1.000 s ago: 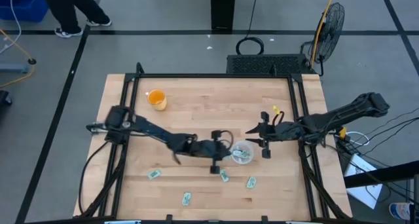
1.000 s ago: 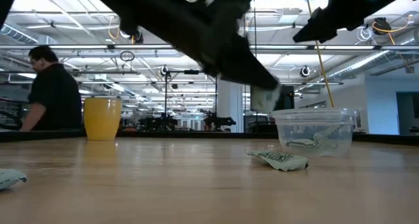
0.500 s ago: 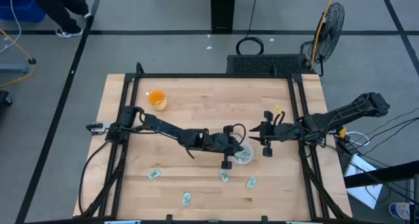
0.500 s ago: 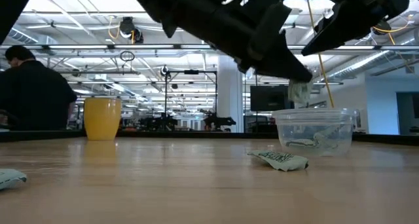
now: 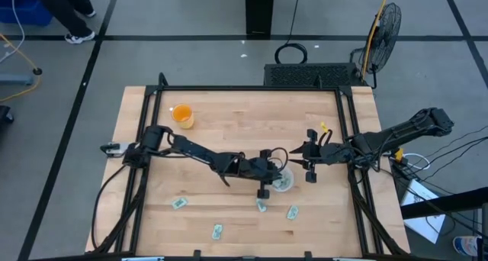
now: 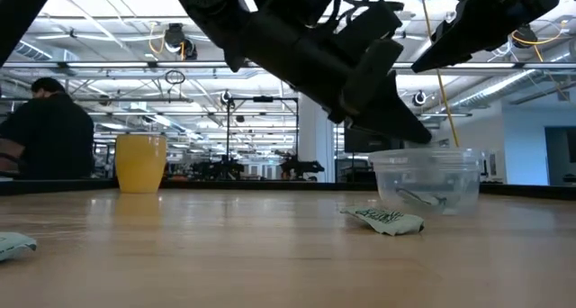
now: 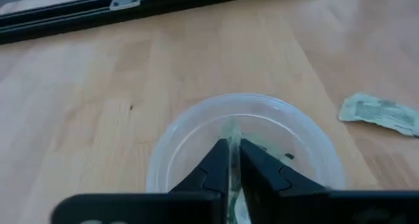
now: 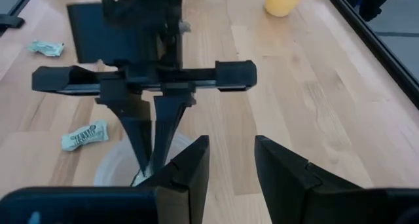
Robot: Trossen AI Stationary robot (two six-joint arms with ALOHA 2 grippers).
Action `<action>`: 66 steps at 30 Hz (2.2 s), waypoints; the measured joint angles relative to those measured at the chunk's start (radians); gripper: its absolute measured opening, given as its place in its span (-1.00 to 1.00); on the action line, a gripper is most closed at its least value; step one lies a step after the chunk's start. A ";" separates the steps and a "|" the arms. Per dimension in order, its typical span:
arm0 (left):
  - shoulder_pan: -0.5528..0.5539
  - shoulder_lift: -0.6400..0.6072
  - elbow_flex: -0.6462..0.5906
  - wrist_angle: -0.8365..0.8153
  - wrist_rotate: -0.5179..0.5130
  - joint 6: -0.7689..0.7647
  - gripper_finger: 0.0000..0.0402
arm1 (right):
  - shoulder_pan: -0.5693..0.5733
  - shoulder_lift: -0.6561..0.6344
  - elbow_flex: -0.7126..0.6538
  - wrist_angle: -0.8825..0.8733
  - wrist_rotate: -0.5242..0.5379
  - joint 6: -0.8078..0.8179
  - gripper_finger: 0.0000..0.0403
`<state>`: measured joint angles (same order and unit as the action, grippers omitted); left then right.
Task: Pick and place Stevia / Truvia into bins
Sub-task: Put the stevia packet into the transparent container
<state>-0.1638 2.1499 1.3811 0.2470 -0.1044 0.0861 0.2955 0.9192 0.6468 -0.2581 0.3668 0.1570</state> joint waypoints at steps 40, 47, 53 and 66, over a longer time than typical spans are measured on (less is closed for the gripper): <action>-0.222 -0.963 -0.244 -1.330 -0.086 -0.668 -0.49 | 0.199 0.446 0.268 0.279 -0.024 -0.199 -0.43; -0.382 -0.931 -0.593 -1.115 0.179 -0.973 -0.48 | 0.210 0.490 0.312 0.271 -0.003 -0.255 -0.43; -0.458 -0.890 -0.787 -0.726 0.197 -1.094 -0.48 | 0.206 0.490 0.312 0.269 0.056 -0.256 -0.43; -0.483 -0.814 -0.806 -0.742 0.130 -0.973 -0.48 | 0.189 0.490 0.312 0.254 0.053 -0.256 -0.43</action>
<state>-0.6468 1.3354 0.5751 -0.4947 0.0257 -0.8868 0.4848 1.4094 0.9592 -0.0037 0.4196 -0.0990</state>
